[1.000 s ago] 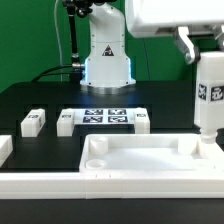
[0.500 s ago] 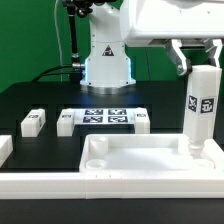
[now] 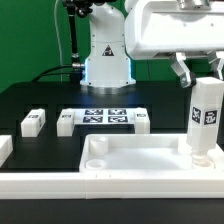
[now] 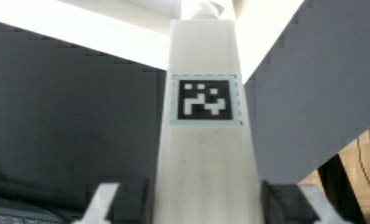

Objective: Assemble desk

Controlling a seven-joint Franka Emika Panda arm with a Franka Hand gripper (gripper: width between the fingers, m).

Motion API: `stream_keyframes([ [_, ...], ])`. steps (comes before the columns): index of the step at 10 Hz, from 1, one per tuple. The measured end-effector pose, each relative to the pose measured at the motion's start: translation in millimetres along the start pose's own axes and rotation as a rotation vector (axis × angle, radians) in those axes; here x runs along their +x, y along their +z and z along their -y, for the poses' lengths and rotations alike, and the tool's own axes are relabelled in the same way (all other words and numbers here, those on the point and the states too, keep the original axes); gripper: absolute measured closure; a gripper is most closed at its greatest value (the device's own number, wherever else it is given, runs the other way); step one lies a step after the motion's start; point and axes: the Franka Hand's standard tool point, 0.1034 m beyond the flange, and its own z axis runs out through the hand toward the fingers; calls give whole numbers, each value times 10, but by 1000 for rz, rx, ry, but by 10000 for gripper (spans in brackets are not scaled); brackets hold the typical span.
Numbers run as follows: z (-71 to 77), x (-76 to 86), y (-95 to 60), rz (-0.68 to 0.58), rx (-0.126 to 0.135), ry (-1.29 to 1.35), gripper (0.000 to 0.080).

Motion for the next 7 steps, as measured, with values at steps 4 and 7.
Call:
stream_keyframes([
  [4, 46, 34, 37, -24, 1, -5, 508],
  [7, 60, 20, 78, -29, 2, -5, 508],
])
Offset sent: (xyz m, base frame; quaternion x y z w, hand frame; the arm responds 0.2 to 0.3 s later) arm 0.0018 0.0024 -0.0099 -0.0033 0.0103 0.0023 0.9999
